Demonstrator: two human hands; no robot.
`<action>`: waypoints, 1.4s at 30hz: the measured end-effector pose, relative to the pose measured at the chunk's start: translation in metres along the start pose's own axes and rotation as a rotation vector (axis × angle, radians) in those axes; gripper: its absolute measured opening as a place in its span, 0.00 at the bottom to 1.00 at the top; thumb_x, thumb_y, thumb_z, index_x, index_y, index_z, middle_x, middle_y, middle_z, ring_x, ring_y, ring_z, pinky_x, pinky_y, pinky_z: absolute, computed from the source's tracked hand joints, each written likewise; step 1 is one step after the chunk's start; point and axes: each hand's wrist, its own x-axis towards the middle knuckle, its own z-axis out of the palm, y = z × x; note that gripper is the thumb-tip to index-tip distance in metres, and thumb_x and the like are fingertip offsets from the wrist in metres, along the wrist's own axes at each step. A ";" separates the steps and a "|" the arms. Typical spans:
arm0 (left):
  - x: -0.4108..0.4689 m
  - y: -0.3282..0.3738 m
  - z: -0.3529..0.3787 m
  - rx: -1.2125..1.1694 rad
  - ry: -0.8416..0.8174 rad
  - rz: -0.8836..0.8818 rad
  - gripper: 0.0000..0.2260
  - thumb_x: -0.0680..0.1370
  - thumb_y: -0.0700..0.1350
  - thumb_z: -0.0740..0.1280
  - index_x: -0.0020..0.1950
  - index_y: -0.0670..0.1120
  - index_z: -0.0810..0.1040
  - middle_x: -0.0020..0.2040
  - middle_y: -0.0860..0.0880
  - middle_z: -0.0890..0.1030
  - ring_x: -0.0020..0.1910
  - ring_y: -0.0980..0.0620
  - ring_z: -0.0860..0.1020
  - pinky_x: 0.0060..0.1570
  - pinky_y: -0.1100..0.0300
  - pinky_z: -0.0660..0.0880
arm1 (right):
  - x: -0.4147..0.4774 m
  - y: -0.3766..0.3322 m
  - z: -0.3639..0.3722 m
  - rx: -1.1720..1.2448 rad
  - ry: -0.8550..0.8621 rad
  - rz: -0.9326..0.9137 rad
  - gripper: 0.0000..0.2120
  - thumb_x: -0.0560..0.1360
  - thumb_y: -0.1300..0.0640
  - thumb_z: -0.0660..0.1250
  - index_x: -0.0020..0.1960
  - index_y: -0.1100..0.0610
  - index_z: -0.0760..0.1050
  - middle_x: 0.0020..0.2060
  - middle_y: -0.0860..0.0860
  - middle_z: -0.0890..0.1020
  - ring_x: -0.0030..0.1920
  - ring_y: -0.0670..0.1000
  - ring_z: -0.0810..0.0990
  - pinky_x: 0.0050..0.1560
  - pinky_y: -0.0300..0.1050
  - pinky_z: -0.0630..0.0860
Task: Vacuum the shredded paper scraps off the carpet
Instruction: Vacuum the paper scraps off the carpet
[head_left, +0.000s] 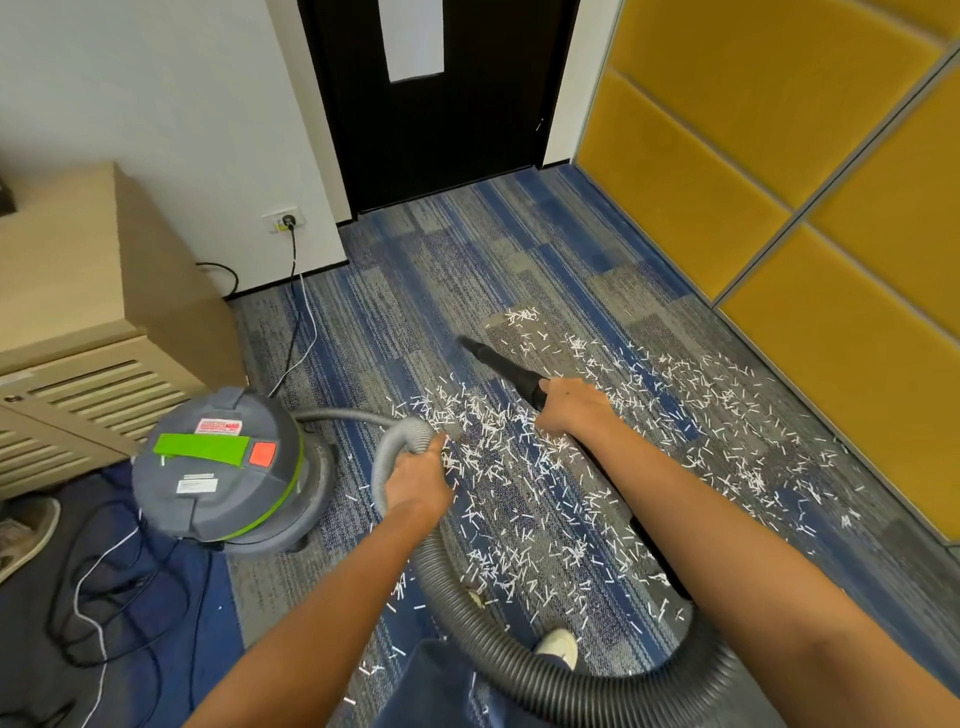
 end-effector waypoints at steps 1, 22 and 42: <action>0.001 0.001 0.003 -0.004 -0.002 0.003 0.39 0.74 0.30 0.63 0.77 0.56 0.52 0.63 0.42 0.69 0.38 0.53 0.74 0.32 0.62 0.76 | 0.000 0.003 0.001 0.013 0.002 0.007 0.21 0.75 0.61 0.64 0.68 0.55 0.68 0.46 0.52 0.76 0.44 0.52 0.78 0.49 0.45 0.79; 0.002 0.038 0.047 0.088 -0.105 0.075 0.37 0.75 0.31 0.62 0.77 0.54 0.50 0.61 0.37 0.74 0.48 0.45 0.80 0.44 0.54 0.81 | -0.024 0.098 0.014 0.056 0.013 0.217 0.18 0.76 0.59 0.64 0.65 0.56 0.68 0.45 0.51 0.75 0.36 0.46 0.73 0.28 0.37 0.67; -0.008 0.061 0.068 0.064 -0.074 0.033 0.39 0.74 0.29 0.62 0.77 0.55 0.50 0.60 0.38 0.74 0.40 0.49 0.76 0.31 0.61 0.77 | -0.032 0.113 0.024 0.107 0.000 0.076 0.23 0.75 0.64 0.62 0.69 0.54 0.66 0.43 0.50 0.74 0.41 0.50 0.76 0.41 0.41 0.76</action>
